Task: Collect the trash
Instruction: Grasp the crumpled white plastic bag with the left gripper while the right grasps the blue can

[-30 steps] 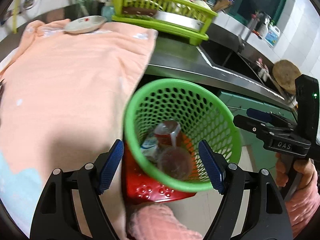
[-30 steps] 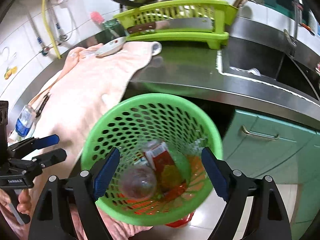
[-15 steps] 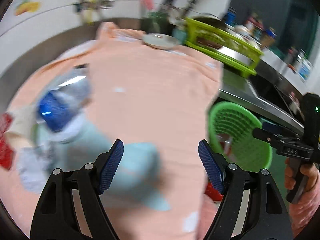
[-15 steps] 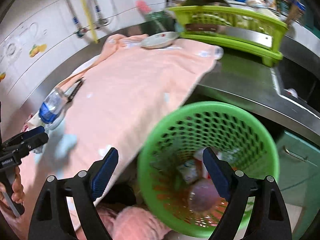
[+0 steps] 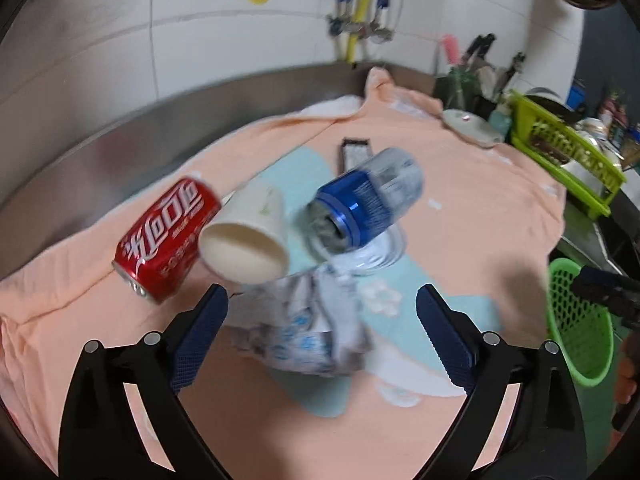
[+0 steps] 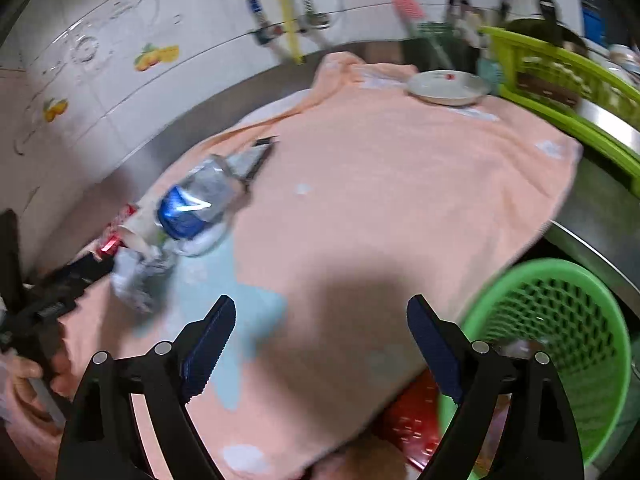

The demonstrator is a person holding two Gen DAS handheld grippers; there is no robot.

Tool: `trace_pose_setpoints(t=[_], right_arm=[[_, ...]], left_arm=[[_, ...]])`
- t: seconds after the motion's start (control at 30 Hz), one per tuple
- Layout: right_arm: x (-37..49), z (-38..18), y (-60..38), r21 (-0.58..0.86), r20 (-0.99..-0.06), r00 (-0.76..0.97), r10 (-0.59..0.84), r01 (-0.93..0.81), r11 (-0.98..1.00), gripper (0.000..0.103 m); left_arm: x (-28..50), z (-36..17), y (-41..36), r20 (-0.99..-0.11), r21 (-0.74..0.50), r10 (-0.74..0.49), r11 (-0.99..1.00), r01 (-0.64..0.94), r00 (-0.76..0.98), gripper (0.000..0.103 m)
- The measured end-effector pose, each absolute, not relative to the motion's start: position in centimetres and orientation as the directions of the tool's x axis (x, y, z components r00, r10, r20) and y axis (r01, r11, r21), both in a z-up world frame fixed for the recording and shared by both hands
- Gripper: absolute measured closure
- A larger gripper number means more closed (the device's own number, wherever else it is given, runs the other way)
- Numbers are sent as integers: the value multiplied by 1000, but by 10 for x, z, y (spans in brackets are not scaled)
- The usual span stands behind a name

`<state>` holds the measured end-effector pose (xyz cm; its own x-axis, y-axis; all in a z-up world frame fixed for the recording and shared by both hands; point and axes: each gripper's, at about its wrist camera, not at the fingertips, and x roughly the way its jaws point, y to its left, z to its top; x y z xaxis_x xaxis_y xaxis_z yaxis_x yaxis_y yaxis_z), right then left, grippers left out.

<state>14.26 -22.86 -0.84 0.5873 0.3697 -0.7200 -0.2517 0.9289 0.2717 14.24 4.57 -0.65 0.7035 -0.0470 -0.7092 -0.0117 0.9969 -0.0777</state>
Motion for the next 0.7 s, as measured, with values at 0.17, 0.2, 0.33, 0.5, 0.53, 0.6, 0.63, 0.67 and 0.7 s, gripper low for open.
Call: trace_pose_setpoints(t=[0.17, 0.2, 0.33, 0.5, 0.53, 0.6, 0.63, 0.67, 0.7], right_arm=[[163, -3, -195, 322, -723, 542, 429, -285, 903, 18], [168, -2, -188, 331, -723, 533, 439, -290, 898, 18], [182, 2, -163, 354, -726, 508, 464, -302, 885, 18], [206, 1, -145, 454, -719, 458, 522, -259, 853, 18], [210, 0, -142, 484, -714, 446, 540, -244, 841, 18], [221, -3, -137, 534, -704, 426, 568, -210, 819, 18], [227, -4, -134, 559, -698, 418, 581, -188, 807, 18], [231, -5, -132, 573, -694, 415, 588, -175, 800, 18], [237, -6, -128, 590, -692, 412, 594, -153, 793, 18]], left_arm=[[155, -33, 59, -759, -114, -53, 992, -53, 649, 9], [157, -39, 62, -766, -131, -63, 990, -59, 640, 9], [161, -49, 69, -770, -181, -105, 982, -58, 629, 10], [159, -52, 65, -756, -172, -133, 985, 1, 641, 24], [159, -53, 64, -754, -175, -143, 984, 14, 642, 28], [158, -53, 65, -750, -205, -179, 978, 35, 637, 38], [158, -54, 66, -746, -218, -192, 975, 38, 637, 39], [156, -54, 66, -741, -230, -206, 972, 46, 639, 43], [156, -55, 66, -740, -236, -213, 970, 51, 638, 46]])
